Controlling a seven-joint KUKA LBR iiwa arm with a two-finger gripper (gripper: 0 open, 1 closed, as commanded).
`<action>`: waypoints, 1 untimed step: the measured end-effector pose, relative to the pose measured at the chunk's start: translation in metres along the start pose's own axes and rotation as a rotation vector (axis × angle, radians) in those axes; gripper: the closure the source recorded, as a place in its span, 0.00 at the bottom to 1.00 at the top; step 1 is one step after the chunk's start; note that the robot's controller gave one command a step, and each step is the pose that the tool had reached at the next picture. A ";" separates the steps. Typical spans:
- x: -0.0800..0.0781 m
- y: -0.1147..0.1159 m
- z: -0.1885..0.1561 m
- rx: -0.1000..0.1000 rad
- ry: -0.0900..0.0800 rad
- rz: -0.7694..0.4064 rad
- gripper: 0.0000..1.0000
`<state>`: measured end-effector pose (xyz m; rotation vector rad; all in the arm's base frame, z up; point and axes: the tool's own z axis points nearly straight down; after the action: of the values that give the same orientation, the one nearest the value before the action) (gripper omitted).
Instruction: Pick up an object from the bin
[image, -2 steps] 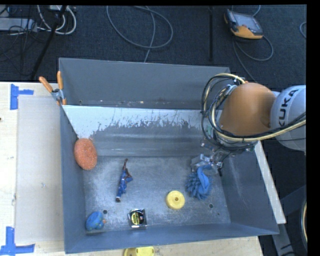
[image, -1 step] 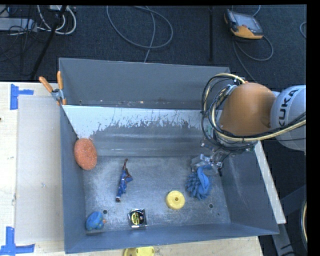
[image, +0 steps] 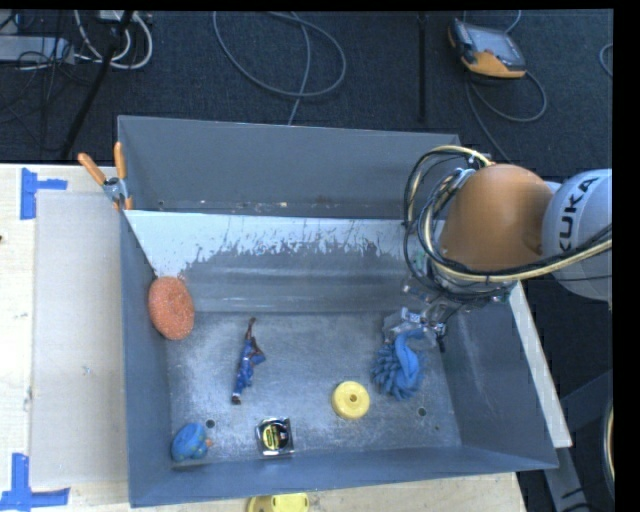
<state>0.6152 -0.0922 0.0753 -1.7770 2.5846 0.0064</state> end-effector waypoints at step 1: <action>0.000 0.002 -0.013 -0.007 0.004 0.000 1.00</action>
Offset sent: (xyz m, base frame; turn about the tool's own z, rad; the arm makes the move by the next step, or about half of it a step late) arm 0.0002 -0.0002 0.0108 0.0000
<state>0.6132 -0.0915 0.0888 -1.7811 2.5901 0.0121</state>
